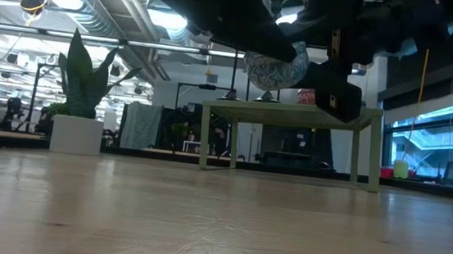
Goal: Pick & Place candle stick holders
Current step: Put the light blue scented candle on the shelf
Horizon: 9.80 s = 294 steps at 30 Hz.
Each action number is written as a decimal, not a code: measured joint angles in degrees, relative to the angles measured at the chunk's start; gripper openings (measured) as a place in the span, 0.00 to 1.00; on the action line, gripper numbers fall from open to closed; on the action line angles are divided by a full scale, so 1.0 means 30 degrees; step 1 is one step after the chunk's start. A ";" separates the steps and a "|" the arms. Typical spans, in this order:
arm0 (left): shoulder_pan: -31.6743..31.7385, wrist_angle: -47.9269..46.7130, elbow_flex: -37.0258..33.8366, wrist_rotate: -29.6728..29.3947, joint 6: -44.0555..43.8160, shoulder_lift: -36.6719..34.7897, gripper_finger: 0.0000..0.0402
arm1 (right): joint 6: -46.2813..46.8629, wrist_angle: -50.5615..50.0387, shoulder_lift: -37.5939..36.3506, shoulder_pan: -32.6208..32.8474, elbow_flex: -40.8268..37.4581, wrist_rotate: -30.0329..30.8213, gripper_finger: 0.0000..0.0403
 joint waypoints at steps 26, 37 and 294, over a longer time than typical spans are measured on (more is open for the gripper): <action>-0.1457 -0.2378 0.0000 -0.0985 -0.0517 -0.4185 0.81 | -0.0880 0.2552 -0.0475 -0.0015 0.0000 -0.3001 0.50; -0.2398 -0.4753 0.0000 -0.3494 -0.0503 -0.6905 0.81 | -0.0417 -0.1893 -0.4750 0.0204 0.0000 -0.2063 0.50; -0.0882 -1.0200 -0.0474 -0.1304 -0.4542 -1.1453 0.80 | -0.1779 -1.2386 -1.8411 -1.0528 -0.5610 0.3016 0.51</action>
